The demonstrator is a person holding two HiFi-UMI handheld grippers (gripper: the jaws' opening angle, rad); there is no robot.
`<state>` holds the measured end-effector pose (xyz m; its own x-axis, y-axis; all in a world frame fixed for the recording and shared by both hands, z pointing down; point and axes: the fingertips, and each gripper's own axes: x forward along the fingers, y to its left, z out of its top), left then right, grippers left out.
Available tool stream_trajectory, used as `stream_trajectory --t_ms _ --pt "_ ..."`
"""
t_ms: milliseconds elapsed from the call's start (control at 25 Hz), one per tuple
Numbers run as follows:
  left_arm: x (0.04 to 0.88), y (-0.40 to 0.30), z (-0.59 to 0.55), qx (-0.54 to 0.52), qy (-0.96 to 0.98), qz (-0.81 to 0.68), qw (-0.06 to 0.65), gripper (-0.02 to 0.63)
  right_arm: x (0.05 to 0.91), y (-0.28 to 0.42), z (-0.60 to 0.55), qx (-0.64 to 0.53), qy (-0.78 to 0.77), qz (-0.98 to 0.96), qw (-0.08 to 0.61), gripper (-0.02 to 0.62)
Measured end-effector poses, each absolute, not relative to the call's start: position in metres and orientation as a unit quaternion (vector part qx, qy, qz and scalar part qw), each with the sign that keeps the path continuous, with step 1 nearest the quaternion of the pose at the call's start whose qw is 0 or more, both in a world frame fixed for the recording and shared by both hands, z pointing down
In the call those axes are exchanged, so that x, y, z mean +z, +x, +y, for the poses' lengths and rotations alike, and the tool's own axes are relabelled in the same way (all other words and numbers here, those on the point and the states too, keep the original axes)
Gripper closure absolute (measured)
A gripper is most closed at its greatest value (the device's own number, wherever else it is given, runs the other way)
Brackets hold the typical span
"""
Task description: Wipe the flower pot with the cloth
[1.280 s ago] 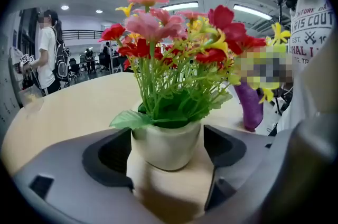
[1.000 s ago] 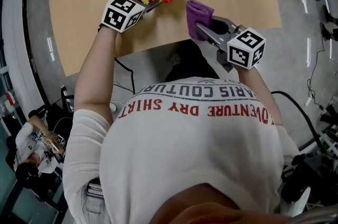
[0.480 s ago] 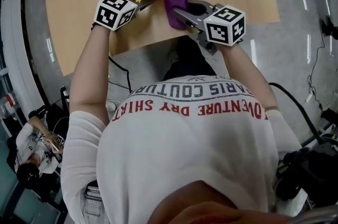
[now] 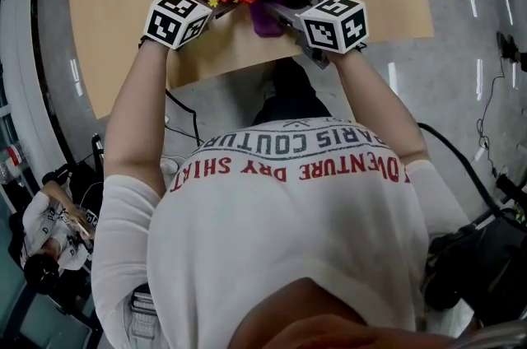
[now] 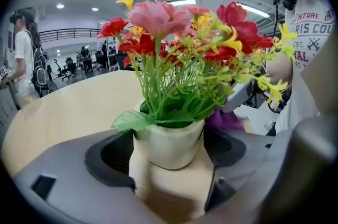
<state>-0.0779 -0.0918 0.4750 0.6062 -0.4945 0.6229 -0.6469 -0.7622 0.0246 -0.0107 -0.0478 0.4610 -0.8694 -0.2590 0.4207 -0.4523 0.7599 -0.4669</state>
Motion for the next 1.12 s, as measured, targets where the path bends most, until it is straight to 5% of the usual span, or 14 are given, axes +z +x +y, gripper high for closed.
stream_trajectory --t_ms 560,1120 --pt "0.493 -0.086 -0.089 0.347 0.88 -0.301 0.119 0.193 0.464 0.002 -0.07 0.28 0.206 -0.923 0.168 0.526" --pt "0.484 -0.09 -0.082 0.277 0.885 -0.337 0.163 0.193 0.464 0.028 -0.1 0.272 0.233 -0.918 0.17 0.527"
